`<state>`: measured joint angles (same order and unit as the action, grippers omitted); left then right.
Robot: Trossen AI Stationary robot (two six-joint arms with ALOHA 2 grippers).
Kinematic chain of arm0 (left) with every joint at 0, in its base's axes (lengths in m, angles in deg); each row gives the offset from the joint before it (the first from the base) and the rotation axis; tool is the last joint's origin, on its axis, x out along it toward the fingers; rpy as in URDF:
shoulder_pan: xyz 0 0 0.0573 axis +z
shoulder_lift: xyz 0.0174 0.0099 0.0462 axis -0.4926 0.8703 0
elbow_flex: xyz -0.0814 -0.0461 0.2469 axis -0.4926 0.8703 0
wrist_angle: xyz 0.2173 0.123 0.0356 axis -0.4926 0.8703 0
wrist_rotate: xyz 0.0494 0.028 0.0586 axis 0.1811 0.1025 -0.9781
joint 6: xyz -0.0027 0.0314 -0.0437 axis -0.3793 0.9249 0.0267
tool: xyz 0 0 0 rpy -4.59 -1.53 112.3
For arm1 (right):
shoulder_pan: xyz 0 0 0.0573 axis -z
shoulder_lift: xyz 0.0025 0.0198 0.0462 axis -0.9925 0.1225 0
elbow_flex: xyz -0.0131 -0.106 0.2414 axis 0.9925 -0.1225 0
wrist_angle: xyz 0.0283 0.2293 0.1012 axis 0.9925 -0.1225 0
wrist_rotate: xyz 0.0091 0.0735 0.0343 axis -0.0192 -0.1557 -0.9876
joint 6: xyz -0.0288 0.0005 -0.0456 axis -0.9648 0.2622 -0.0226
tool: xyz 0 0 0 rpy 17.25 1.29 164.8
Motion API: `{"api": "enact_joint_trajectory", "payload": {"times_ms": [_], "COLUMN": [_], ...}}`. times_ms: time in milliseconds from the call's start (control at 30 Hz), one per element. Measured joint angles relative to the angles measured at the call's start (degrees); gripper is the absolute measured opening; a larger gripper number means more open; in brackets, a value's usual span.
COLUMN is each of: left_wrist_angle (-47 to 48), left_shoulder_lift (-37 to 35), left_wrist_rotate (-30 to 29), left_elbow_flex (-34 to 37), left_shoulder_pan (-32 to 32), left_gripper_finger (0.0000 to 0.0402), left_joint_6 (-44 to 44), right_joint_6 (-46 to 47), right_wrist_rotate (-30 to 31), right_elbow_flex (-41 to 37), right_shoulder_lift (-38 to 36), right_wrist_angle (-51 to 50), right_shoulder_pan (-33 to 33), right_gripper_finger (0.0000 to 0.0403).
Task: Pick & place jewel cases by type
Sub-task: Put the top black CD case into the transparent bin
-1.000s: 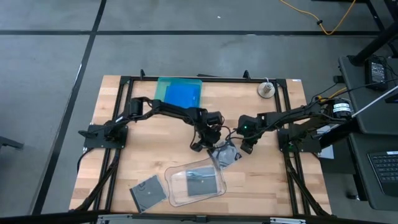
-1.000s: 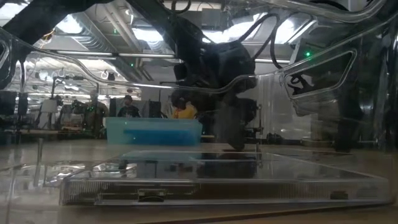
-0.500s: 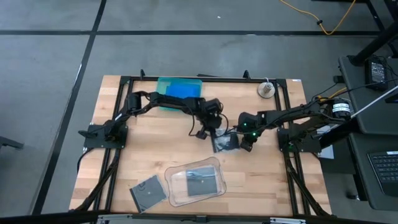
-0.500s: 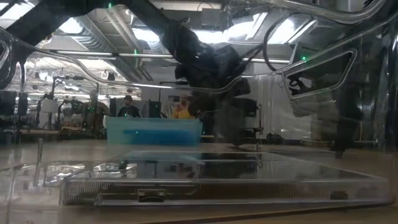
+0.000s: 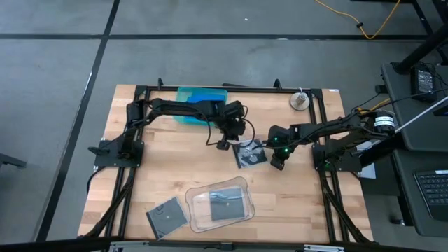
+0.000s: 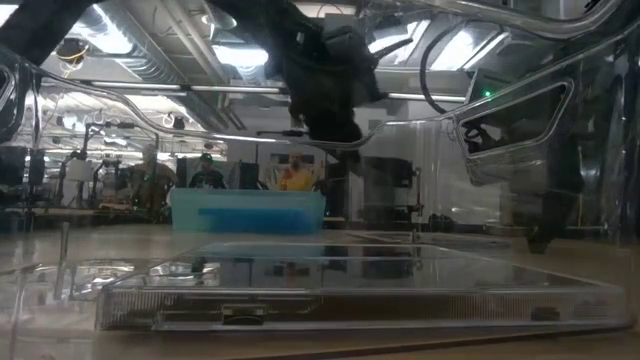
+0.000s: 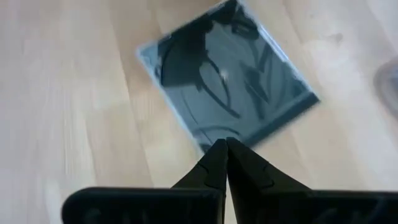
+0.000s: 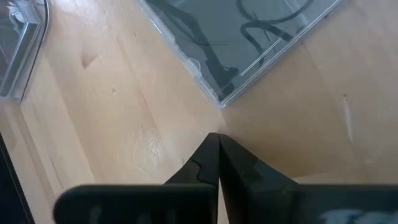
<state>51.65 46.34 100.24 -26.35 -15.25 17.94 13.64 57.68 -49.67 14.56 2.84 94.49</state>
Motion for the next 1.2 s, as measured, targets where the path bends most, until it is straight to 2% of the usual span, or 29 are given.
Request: {"api": "enact_joint_trajectory", "payload": {"times_ms": [67,167,367,633,833,967,1200], "left_wrist_angle": [2.5,6.6,4.9,-12.3,-26.7,-35.2,-47.8], "left_shoulder_lift": [-1.0,-0.7,-0.7,-0.8,-0.8,-1.2,-0.8], "left_wrist_rotate": [0.9,5.8,9.9,11.1,12.7,14.3,12.7], "left_elbow_flex": [-0.1,0.7,6.3,17.8,26.7,29.4,29.7], "left_shoulder_pan": [0.8,2.0,1.6,-1.7,-2.3,-2.1,-3.5], "left_gripper_finger": [0.0004,0.0004,0.0004,0.0004,0.0007,0.0037,0.0142], "left_joint_6": [-3.9,-12.4,-23.2,-40.0,-55.7,-63.0,-73.1], "right_joint_6": [-0.2,-1.7,-4.6,-7.8,-11.9,-13.5,-16.8], "right_wrist_rotate": [0.4,0.9,1.2,2.4,6.2,6.0,5.1], "right_elbow_flex": [0.0,0.0,0.1,1.1,3.5,4.9,5.5], "right_shoulder_lift": [0.0,0.0,-0.1,0.0,1.3,3.7,5.3], "right_wrist_angle": [-0.2,-0.9,-1.6,-1.4,-1.3,-1.4,-0.3], "right_shoulder_pan": [0.0,0.8,3.8,5.3,5.3,5.3,5.4], "right_gripper_finger": [0.0008,0.0008,0.0008,0.0008,0.0008,0.0008,0.0008]}}
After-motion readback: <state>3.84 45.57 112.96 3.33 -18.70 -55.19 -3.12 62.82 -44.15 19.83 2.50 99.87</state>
